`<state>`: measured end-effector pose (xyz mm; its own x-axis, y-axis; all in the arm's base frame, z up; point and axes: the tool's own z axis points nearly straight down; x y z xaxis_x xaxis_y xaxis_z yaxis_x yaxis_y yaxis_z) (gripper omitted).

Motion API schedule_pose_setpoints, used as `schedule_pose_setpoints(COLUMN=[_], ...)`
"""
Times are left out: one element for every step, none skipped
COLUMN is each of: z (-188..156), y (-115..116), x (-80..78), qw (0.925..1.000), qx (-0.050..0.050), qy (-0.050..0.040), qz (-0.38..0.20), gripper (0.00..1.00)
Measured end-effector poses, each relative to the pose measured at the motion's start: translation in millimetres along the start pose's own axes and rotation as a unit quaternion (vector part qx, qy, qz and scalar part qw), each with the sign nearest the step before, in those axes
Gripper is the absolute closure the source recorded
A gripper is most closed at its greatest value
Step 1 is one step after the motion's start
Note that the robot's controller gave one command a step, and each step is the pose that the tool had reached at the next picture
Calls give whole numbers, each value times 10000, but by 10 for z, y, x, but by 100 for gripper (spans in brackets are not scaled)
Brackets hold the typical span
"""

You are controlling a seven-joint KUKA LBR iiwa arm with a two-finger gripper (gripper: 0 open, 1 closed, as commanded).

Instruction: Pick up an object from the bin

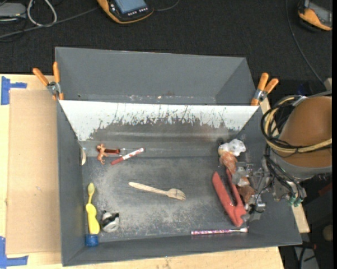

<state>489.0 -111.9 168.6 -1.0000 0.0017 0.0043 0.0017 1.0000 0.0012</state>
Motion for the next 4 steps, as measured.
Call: schedule_pose_setpoints(z=[-10, 880, 848, 727], y=[7, -365, -405, -342], x=[-10, -541, -576, -867], qw=[10000, 9996, 9999, 9757], qx=[1, -13, -7, -58], qy=[-13, -29, -86, -22], qz=[-20, 266, -63, -2190], gripper=[0, 0, 0, 0])
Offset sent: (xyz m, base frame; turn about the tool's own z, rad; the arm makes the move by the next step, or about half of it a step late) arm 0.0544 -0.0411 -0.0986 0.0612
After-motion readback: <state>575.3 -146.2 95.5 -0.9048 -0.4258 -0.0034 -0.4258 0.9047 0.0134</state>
